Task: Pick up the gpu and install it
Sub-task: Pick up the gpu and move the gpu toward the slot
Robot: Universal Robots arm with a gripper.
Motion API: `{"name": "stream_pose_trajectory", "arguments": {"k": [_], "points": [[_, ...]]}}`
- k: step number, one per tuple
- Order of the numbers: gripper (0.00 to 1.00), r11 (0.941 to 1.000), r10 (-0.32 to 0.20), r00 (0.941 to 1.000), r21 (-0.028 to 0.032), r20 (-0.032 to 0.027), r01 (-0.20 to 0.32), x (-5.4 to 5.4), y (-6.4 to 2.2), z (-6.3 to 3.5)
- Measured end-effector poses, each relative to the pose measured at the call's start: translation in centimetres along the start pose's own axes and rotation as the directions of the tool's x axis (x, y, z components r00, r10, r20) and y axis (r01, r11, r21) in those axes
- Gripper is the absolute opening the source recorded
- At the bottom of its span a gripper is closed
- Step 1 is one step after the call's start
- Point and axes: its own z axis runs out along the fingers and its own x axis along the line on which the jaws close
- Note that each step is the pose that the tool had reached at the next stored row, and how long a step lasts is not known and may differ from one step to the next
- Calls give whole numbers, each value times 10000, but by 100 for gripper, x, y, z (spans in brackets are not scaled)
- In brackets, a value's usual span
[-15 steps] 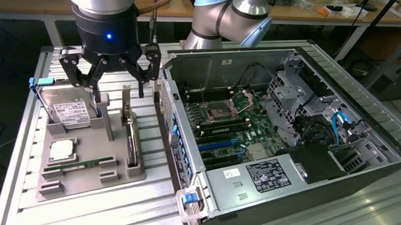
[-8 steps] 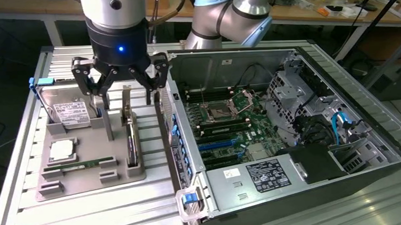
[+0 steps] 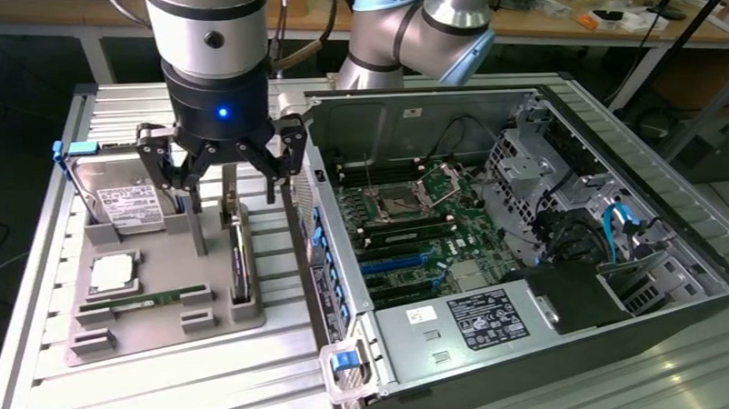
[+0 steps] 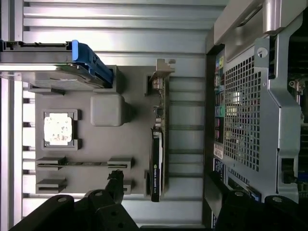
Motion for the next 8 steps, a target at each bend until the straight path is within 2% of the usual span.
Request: {"name": "stream_pose_trajectory", "arguments": {"k": [8], "points": [[78, 10000, 0, 10000, -2, 0, 0, 1, -26, 172]]}}
